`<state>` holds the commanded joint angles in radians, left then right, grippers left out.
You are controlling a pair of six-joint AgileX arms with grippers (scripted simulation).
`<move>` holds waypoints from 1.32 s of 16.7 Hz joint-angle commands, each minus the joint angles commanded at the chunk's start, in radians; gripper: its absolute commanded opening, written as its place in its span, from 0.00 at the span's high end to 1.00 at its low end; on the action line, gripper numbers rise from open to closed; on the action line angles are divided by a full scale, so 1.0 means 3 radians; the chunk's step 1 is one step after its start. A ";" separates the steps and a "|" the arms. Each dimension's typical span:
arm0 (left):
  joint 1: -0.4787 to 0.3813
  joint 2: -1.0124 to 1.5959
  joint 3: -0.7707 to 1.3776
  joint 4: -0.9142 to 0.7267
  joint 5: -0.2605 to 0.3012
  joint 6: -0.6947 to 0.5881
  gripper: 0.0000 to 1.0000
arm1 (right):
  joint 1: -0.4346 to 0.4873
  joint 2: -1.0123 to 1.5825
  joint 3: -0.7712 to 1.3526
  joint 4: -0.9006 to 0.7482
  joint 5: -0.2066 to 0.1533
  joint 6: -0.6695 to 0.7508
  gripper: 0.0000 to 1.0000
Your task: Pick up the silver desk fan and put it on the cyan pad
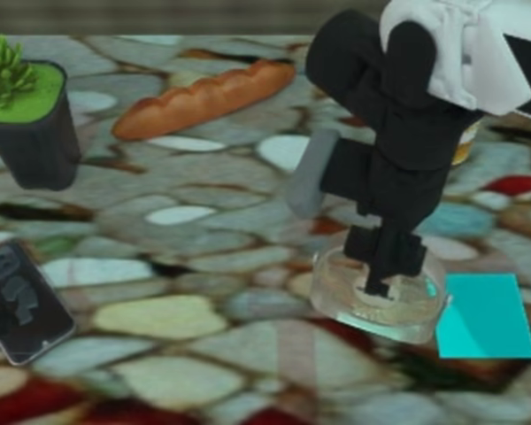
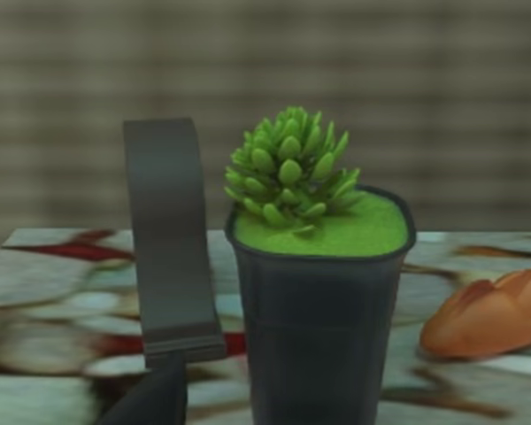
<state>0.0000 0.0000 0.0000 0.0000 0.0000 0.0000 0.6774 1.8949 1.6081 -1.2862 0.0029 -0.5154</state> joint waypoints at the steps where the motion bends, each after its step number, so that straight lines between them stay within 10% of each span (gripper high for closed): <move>1: 0.0000 0.0000 0.0000 0.0000 0.0000 0.0000 0.00 | 0.0002 0.0002 0.0116 -0.0109 0.0001 0.0001 1.00; 12: 0.0000 0.0000 0.0000 0.0000 0.0000 0.0000 0.00 | -0.0046 -0.0051 0.0449 -0.0507 -0.0003 -0.0124 1.00; 22: 0.0000 0.0000 0.0000 0.0000 0.0000 0.0000 0.00 | -0.0781 -0.0820 -0.0508 -0.0320 -0.0004 -0.1861 1.00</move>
<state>0.0000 0.0000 0.0000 0.0000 0.0000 0.0000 0.4432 1.6487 1.4557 -1.3821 0.0017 -1.0737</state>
